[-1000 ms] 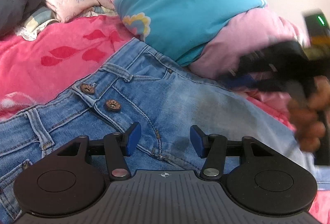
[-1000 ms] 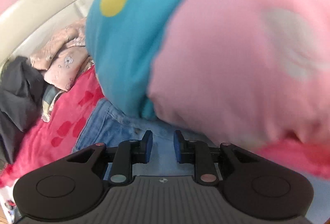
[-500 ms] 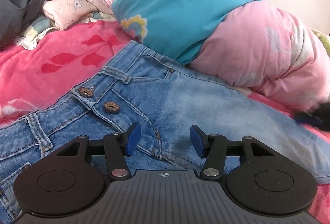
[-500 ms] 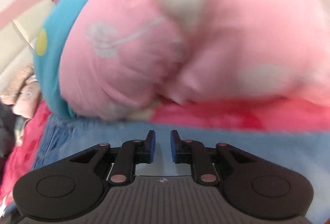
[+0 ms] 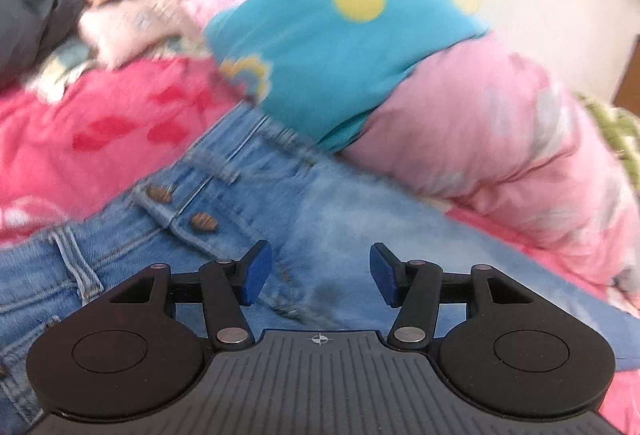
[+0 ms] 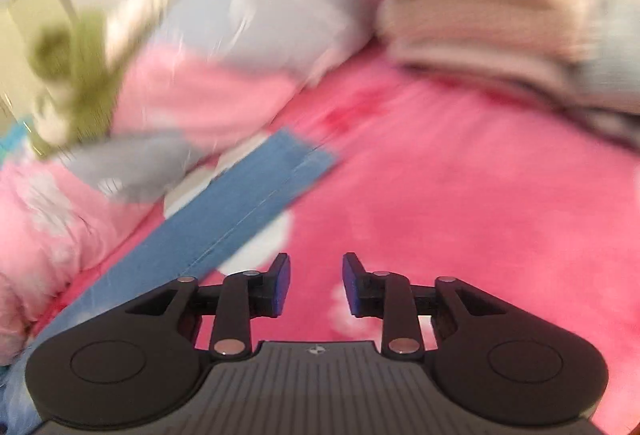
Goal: Fold clothes
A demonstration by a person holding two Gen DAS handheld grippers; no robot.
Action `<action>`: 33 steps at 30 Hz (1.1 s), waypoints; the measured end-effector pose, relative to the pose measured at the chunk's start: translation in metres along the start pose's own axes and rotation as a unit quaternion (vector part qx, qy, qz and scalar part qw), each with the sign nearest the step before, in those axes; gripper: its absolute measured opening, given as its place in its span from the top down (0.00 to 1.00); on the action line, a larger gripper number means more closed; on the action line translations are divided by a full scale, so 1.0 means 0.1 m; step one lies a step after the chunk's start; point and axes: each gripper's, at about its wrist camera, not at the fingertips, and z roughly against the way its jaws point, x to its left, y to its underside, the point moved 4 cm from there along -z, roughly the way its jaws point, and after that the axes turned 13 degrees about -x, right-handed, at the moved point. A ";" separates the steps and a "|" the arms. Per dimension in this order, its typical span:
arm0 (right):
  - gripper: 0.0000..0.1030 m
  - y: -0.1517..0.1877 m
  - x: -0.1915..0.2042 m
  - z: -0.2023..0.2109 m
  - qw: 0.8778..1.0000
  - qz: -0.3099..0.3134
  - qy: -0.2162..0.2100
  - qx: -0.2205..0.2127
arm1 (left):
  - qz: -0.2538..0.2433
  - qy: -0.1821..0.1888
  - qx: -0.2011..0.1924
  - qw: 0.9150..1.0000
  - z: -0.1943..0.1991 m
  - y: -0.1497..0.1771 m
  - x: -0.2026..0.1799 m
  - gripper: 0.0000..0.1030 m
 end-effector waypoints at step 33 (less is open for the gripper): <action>0.58 1.66 1.87 1.68 0.880 0.224 -0.405 0.107 | 0.151 -0.013 -0.010 0.988 2.09 0.36 0.80 0.43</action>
